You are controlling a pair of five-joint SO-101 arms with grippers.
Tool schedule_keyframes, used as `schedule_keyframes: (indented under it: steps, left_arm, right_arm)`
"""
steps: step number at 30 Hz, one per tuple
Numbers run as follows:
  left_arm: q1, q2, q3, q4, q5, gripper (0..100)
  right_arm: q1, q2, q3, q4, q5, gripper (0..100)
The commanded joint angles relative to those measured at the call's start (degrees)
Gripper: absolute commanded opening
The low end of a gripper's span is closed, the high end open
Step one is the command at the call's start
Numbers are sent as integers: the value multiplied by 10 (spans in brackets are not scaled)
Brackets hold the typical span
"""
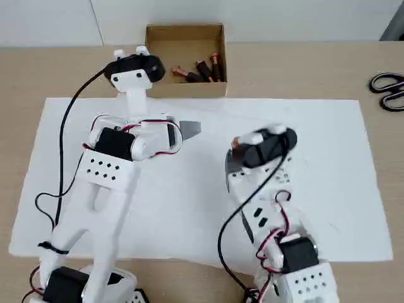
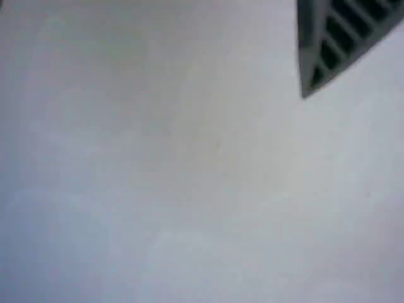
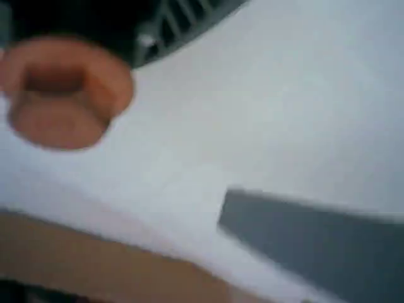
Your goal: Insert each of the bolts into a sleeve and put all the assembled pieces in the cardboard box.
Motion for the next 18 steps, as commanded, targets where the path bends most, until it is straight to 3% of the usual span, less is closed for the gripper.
schedule_keyframes:
  steps: [1, 5, 12, 18]
  left_arm:
    - [-4, -8, -29, 16, -4, 312]
    - [-12, -10, -31, 29, -5, 312]
    - [-135, -10, -29, 35, -6, 312]
    - [-149, -10, -32, 82, -6, 311]
  right_arm:
    - [22, 166, -198, 5, 29, 4]
    - [35, 371, -364, 3, 31, 4]
    - [54, 701, -655, 3, 31, 4]
    - [54, 938, -872, 3, 49, 4]
